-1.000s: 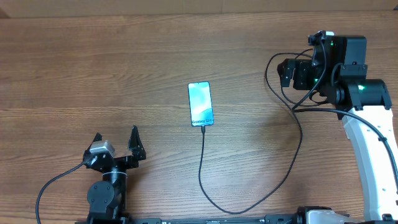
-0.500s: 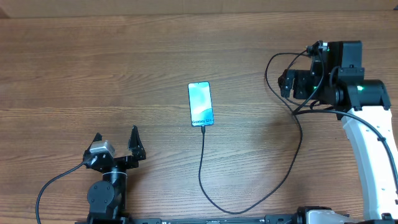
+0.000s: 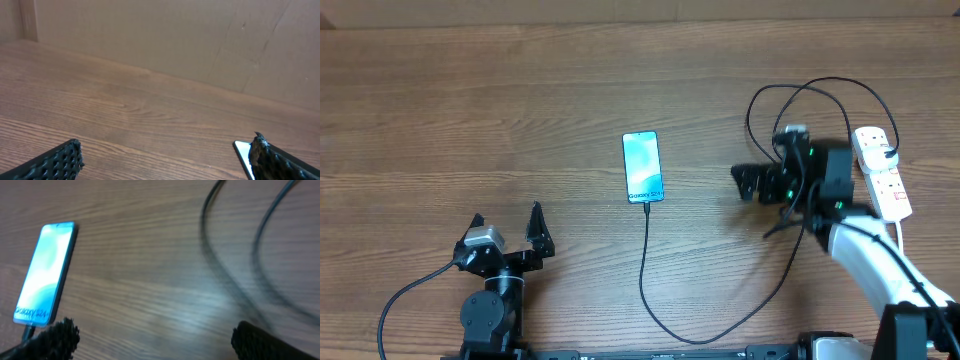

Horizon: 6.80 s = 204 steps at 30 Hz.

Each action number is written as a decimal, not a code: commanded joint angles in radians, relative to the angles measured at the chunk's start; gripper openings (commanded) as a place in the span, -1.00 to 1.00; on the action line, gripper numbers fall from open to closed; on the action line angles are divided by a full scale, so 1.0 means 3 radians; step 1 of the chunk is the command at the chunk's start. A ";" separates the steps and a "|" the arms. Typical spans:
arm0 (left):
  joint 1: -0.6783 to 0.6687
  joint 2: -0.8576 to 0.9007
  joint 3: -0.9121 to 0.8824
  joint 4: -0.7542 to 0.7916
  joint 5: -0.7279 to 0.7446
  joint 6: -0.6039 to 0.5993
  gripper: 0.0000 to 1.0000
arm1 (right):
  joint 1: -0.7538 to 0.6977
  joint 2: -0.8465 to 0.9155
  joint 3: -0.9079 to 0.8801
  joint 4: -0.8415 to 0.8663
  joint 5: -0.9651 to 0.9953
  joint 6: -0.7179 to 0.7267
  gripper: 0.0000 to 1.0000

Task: Plug charger to phone and switch on socket

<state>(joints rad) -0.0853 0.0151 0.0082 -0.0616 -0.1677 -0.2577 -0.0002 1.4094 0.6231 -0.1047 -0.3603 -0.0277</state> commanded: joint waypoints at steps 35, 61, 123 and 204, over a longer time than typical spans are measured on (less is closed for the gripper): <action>0.0000 -0.0036 -0.0011 -0.0004 0.0011 0.0061 0.99 | -0.0003 -0.0787 -0.1465 0.1720 -0.0149 -0.0013 1.00; 0.0000 -0.0036 -0.0011 -0.0004 0.0013 0.0061 0.99 | -0.0003 -0.1498 -0.2052 0.1956 -0.0023 -0.0013 1.00; 0.0000 -0.0036 -0.0011 -0.0004 0.0013 0.0061 0.99 | -0.0003 -0.4690 -0.2052 0.0167 0.0001 0.0089 1.00; 0.0000 -0.0036 -0.0011 -0.0004 0.0013 0.0061 0.99 | -0.0003 -0.4688 -0.2051 0.0167 0.0001 0.0089 1.00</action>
<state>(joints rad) -0.0853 0.0151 0.0082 -0.0620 -0.1677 -0.2577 -0.0002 0.0113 0.0181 -0.0544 -0.3660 -0.0036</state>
